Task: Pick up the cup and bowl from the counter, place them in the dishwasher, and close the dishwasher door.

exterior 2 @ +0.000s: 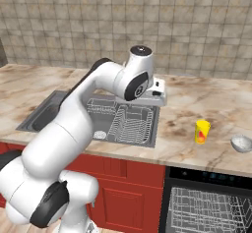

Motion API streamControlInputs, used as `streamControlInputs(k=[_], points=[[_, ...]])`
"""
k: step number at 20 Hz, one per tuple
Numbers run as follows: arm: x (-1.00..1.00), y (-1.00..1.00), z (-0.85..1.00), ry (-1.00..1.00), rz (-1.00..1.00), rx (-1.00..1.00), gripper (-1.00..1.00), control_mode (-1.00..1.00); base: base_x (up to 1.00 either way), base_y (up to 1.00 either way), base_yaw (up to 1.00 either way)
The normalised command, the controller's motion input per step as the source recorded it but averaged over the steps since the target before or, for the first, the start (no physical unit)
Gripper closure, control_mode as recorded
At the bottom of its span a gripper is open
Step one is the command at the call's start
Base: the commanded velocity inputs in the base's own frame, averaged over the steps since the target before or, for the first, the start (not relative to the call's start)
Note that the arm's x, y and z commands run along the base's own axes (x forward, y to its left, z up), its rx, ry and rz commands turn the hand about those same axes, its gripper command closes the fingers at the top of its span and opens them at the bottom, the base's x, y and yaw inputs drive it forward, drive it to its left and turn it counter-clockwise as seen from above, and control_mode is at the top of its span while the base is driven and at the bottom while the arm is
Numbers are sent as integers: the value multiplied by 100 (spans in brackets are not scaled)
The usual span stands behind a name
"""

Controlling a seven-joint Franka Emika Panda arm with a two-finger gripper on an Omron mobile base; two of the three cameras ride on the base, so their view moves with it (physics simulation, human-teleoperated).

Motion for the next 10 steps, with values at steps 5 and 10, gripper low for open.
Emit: streamControlInputs(k=[5, 10], points=[[12, -31, -31, 0, 0, 0, -100, -100, 0, 0, 0], [22, -30, -25, 0, 0, 0, -100, -100, 0, 0, 0]])
